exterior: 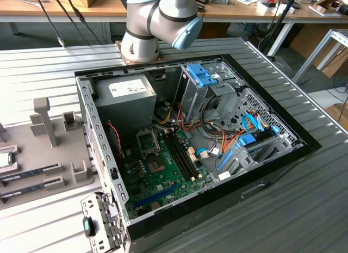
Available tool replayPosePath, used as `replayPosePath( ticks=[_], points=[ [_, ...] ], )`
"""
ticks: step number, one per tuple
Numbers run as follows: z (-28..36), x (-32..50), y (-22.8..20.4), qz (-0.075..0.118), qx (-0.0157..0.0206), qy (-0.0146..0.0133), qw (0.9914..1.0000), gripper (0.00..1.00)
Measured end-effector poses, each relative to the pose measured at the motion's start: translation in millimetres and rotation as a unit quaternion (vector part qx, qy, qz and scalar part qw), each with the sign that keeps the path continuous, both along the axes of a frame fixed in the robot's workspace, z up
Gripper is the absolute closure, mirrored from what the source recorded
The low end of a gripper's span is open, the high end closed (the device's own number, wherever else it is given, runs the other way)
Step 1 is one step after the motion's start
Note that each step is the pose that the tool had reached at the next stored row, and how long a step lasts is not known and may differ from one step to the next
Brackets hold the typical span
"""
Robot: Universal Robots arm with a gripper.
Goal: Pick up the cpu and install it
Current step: 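Reach for the cpu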
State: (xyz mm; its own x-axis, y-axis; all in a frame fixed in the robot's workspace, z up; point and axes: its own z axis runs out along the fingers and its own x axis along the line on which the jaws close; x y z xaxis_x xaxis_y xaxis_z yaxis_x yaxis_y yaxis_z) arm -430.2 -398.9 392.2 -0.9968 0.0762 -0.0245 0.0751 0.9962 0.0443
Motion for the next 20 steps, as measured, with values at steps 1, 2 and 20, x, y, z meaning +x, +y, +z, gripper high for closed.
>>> replayPosePath(
  ticks=[1, 2, 20],
  points=[
    [0.0, -0.5, 0.0, 0.000, 0.0000, 0.0000, 1.00000, 0.89],
    [0.0, -1.1, 0.0, 0.000, 0.0000, 0.0000, 1.00000, 0.89],
    [0.0, -11.3, 0.0, 0.000, 0.0000, 0.0000, 1.00000, 0.89]
  ],
)
